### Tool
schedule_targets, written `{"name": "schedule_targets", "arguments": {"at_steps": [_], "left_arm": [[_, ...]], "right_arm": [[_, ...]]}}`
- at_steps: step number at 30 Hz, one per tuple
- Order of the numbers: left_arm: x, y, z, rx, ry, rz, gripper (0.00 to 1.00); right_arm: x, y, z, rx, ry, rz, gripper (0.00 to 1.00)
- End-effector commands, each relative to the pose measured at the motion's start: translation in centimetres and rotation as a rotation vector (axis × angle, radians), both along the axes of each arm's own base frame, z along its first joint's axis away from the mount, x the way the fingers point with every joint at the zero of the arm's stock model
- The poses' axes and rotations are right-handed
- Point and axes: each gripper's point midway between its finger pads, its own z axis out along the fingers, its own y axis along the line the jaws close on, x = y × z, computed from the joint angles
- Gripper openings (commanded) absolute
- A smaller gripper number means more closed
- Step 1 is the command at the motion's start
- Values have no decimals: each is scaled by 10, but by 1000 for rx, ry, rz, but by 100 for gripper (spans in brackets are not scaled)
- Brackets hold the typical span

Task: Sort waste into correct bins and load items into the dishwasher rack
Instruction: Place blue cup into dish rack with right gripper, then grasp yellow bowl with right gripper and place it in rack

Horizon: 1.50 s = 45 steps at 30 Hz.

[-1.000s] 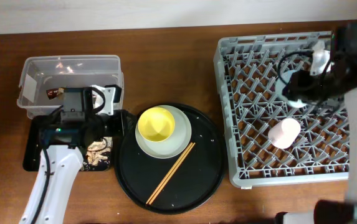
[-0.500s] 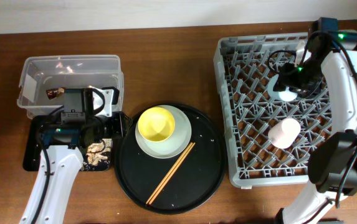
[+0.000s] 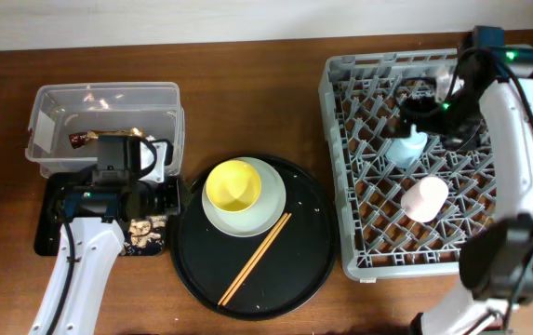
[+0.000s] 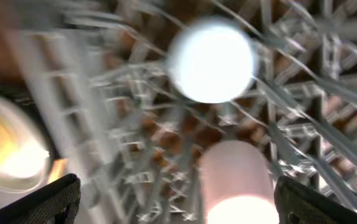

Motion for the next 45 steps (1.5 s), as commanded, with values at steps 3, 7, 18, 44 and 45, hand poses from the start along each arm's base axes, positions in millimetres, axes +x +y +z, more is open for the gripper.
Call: {"name": "schedule_targets", "arguments": {"at_steps": [3, 7, 18, 44, 45], "left_arm": [[-20, 49, -11, 203, 104, 250, 48], [-32, 69, -14, 222, 159, 392, 56], [-41, 99, -16, 182, 204, 514, 66], [-41, 99, -16, 183, 203, 514, 67], [-41, 99, -16, 183, 203, 514, 67]], "right_arm": [[-25, 136, 52, 92, -160, 385, 96], [-39, 217, 21, 119, -78, 491, 86], [-54, 311, -150, 35, 260, 435, 54], [-26, 275, -153, -63, 237, 323, 4], [-23, 271, -148, -88, 219, 321, 4]]}}
